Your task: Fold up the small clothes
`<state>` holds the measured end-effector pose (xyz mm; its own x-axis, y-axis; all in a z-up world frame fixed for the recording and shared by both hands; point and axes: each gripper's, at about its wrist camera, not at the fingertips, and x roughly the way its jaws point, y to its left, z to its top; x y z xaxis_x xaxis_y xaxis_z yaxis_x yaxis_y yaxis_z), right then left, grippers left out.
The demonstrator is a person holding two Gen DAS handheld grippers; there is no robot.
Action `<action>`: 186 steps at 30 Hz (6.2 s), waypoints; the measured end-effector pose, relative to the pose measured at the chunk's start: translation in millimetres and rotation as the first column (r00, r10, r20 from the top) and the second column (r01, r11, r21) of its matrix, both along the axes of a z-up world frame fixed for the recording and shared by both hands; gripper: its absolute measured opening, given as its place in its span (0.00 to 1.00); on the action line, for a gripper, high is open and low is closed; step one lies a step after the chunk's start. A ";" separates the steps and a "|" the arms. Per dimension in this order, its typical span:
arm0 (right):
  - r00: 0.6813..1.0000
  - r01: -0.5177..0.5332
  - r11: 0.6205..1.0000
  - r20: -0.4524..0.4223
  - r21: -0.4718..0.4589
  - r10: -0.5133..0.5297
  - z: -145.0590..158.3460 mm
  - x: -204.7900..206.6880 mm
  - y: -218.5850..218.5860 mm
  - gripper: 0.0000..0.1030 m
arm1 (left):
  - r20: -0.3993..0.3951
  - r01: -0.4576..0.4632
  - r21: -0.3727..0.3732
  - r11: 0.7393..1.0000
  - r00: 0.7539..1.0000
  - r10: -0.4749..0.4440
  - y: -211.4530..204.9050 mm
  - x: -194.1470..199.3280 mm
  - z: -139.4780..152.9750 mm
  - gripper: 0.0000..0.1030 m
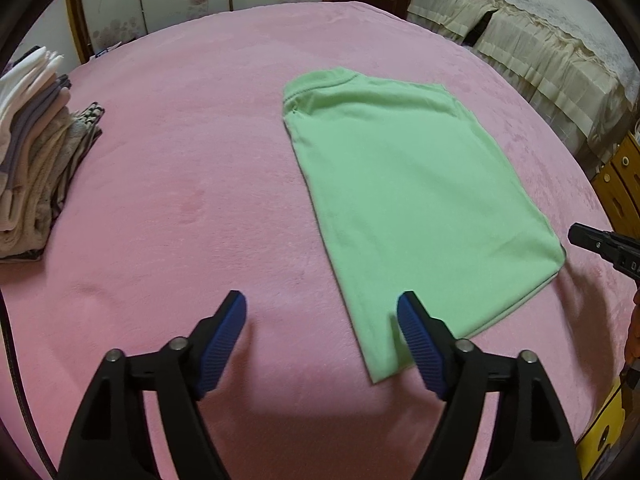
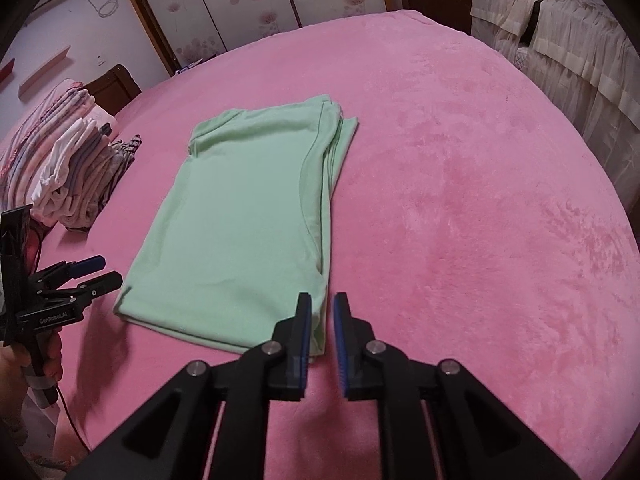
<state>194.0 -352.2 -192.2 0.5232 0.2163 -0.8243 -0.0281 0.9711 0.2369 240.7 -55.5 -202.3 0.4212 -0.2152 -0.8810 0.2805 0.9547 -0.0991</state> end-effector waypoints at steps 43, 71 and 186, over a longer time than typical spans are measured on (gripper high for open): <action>0.989 -0.004 0.919 -0.132 0.394 0.061 -52.8 150.6 -36.3 0.58 | -0.280 -0.144 -0.401 0.905 0.960 0.029 6.3 158.8 -59.2 0.99; 0.989 -0.100 0.873 -0.046 0.477 0.139 -74.5 208.2 -24.3 0.11 | -0.189 -0.123 -0.502 0.856 0.982 0.030 -24.8 202.1 -81.3 0.21; 0.958 -0.222 0.972 0.170 -0.073 0.231 263.8 59.6 362.3 0.49 | 0.310 -0.333 -0.127 0.934 0.882 0.356 287.4 -5.4 298.3 1.00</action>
